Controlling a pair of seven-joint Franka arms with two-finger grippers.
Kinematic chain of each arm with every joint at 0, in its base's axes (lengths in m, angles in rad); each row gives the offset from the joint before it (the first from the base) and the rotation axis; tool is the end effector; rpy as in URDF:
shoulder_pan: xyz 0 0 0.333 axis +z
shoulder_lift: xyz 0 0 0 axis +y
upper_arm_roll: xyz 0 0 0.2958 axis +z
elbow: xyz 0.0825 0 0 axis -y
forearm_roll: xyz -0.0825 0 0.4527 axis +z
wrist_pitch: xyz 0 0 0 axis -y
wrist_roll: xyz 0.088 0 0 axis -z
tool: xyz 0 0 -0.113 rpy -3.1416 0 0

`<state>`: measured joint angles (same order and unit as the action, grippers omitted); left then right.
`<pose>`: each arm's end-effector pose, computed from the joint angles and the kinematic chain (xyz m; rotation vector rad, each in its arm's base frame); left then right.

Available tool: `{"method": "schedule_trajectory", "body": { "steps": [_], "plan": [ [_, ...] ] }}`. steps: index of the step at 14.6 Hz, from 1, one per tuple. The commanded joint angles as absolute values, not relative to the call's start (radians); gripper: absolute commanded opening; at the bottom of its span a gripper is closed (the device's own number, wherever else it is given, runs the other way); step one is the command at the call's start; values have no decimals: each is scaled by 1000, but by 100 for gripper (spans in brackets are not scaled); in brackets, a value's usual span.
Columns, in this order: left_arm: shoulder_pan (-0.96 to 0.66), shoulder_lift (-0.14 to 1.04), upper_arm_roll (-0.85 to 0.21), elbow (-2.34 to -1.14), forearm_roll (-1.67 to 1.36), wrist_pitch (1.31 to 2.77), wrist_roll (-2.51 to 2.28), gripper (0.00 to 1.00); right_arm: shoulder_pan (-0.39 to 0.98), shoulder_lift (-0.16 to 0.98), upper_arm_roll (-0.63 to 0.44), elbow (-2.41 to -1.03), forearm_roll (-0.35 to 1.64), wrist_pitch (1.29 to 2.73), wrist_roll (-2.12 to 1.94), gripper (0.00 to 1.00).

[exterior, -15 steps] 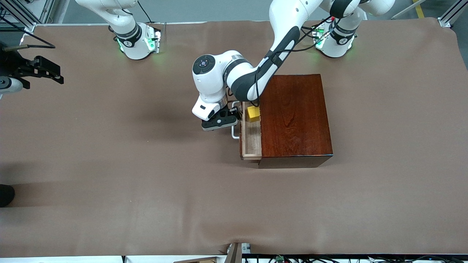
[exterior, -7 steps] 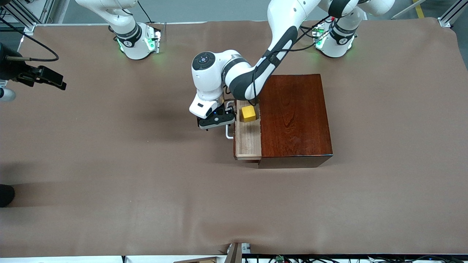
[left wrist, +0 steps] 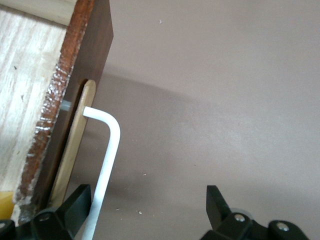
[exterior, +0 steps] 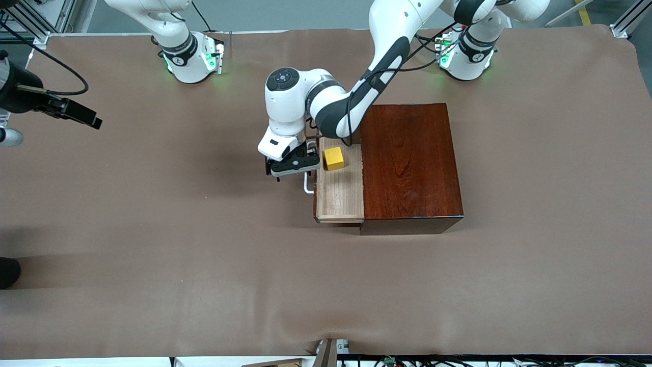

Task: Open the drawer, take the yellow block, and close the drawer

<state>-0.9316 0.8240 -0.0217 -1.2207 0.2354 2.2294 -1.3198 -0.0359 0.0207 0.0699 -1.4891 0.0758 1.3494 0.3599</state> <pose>0.4858 -0.6623 0.2461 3.0060 0.3744 0.3717 0.6036 0.0299 0.6118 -3.0482 0.4842 0.2664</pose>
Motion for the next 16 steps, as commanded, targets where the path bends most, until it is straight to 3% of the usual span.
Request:
{"method": "schedule_trajectory", "body": {
  "steps": [1,16],
  "plan": [
    [-969,867,-46,-1164,192,2332,-1382,100,-14,21,71,-1488,98,1342,460,100],
    [-966,808,-48,-1167,189,2143,-1378,100,52,95,69,-1479,178,1397,568,100]
  ]
}}
